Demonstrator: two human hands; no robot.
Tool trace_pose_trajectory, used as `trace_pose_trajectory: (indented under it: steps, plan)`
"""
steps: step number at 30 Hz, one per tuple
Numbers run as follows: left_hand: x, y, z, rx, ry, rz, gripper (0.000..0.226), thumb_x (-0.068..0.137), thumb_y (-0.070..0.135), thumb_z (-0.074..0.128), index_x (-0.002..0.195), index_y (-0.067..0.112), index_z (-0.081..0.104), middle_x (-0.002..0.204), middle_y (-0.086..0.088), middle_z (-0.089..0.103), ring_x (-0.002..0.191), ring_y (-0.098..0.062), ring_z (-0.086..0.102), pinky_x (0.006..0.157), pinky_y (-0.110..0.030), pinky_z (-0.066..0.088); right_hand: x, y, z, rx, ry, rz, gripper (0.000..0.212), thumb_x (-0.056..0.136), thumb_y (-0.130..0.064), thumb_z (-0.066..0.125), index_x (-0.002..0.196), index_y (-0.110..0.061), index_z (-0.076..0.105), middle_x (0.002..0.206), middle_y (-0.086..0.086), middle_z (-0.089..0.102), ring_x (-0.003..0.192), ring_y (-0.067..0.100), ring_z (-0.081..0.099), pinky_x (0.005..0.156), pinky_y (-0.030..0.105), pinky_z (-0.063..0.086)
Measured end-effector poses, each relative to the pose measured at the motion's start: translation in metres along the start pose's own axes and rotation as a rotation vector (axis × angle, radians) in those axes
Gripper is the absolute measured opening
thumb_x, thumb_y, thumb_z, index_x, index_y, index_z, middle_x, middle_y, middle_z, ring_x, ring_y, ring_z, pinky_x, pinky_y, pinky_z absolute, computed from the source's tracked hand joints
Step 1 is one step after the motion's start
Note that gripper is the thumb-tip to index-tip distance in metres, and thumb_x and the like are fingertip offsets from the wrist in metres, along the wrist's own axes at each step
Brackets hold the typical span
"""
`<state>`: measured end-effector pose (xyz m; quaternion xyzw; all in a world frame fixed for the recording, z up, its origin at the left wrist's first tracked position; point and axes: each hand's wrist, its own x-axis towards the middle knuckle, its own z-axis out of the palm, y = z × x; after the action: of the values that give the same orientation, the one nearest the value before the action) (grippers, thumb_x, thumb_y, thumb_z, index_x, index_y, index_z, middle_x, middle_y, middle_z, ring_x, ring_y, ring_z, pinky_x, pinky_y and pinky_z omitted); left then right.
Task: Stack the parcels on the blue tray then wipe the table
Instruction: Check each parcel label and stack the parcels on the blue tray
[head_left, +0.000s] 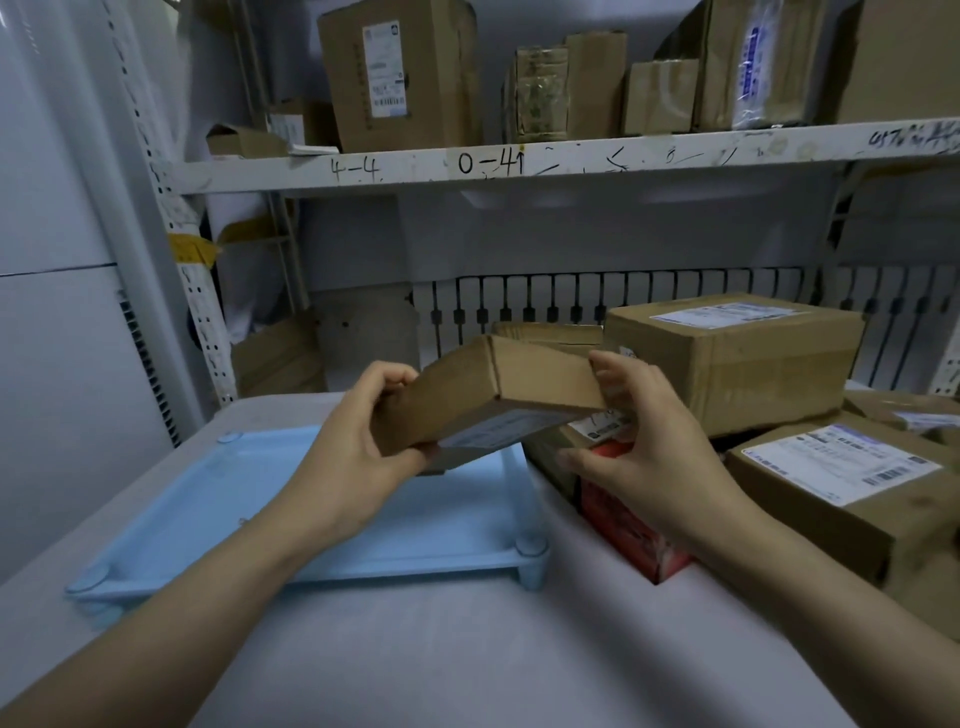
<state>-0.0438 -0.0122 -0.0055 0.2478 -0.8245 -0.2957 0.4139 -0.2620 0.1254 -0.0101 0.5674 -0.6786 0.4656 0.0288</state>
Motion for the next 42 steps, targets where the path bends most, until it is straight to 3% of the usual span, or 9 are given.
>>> trace_pose_trajectory:
  steps: [3,8,11,20,24,28,34,39,42]
  plan:
    - [-0.002,-0.001,-0.002,-0.099,-0.07,-0.017,0.047,0.079,0.001,0.078,0.113,0.025,0.054,0.108,0.004,0.065,0.103,-0.012,0.06,0.086,-0.024,0.05,0.001,0.0,0.004,0.12,-0.086,0.046,0.087,0.075,-0.023,0.086,0.147,-0.032,0.038,0.134,-0.015,0.05,0.119,0.002,0.05,0.083,0.007,0.043]
    - [-0.003,-0.002,-0.003,-0.271,-0.146,-0.082,0.052,0.076,-0.007,0.077,0.113,0.024,0.057,0.114,0.003,0.068,0.114,-0.012,0.061,0.104,-0.036,0.046,0.001,-0.006,0.005,0.262,-0.145,0.021,0.053,0.082,-0.019,0.079,0.127,-0.034,0.056,0.118,-0.016,0.066,0.108,0.005,0.063,0.094,0.033,0.054]
    - [-0.001,-0.003,-0.004,-0.197,-0.057,-0.097,0.05,0.075,0.0,0.081,0.111,0.028,0.062,0.111,0.011,0.069,0.113,-0.002,0.059,0.111,-0.036,0.039,0.002,-0.01,0.005,0.323,-0.141,-0.028,0.048,0.085,-0.018,0.077,0.126,-0.035,0.057,0.119,-0.013,0.067,0.105,0.006,0.065,0.092,0.037,0.056]
    - [-0.002,-0.003,-0.004,-0.244,0.029,-0.132,0.035,0.078,-0.004,0.076,0.1,0.022,0.067,0.085,0.011,0.073,0.082,-0.001,0.066,0.069,-0.012,0.051,0.003,-0.019,0.01,0.198,-0.021,-0.151,0.06,0.082,-0.017,0.079,0.119,-0.052,0.047,0.122,-0.009,0.058,0.102,0.001,0.057,0.082,0.008,0.046]
    - [-0.001,-0.014,-0.003,-0.397,0.061,-0.294,0.028,0.071,0.0,0.078,0.094,0.014,0.071,0.091,-0.002,0.074,0.093,-0.014,0.067,0.089,-0.029,0.052,0.003,-0.021,0.008,0.083,-0.037,-0.099,0.076,0.076,-0.024,0.083,0.134,-0.048,0.04,0.125,-0.017,0.051,0.113,-0.003,0.05,0.091,0.01,0.041]
    - [-0.001,-0.016,0.0,-0.817,0.031,-0.407,0.044,0.076,-0.025,0.053,0.114,-0.004,0.063,0.111,-0.022,0.07,0.109,-0.031,0.064,0.099,-0.043,0.053,0.002,-0.015,0.006,-0.005,-0.09,-0.03,0.085,0.073,-0.025,0.087,0.143,-0.039,0.041,0.128,-0.02,0.044,0.127,0.005,0.042,0.108,0.029,0.036]
    - [0.001,-0.02,0.003,-1.109,0.005,-0.509,0.044,0.075,-0.027,0.041,0.103,0.0,0.063,0.11,-0.023,0.066,0.113,-0.039,0.061,0.089,-0.049,0.058,-0.002,-0.016,0.008,0.003,-0.115,-0.033,0.059,0.076,-0.021,0.083,0.127,-0.035,0.057,0.114,-0.023,0.056,0.11,0.003,0.05,0.09,0.021,0.043]
    - [0.001,-0.018,0.004,-0.987,0.023,-0.457,0.039,0.079,-0.024,0.046,0.105,0.001,0.062,0.112,-0.025,0.066,0.114,-0.039,0.062,0.093,-0.055,0.054,0.0,-0.016,0.012,-0.018,-0.069,-0.01,0.062,0.08,-0.02,0.08,0.135,-0.032,0.053,0.12,-0.014,0.053,0.113,0.006,0.047,0.09,0.018,0.037]
    - [-0.002,-0.017,0.004,-0.622,0.161,-0.31,0.031,0.08,-0.016,0.065,0.104,0.004,0.067,0.106,-0.015,0.074,0.105,-0.022,0.069,0.091,-0.04,0.056,0.001,-0.014,0.011,0.028,-0.048,0.125,0.057,0.09,-0.019,0.068,0.142,-0.029,0.048,0.127,-0.011,0.049,0.115,0.005,0.048,0.097,0.025,0.04]
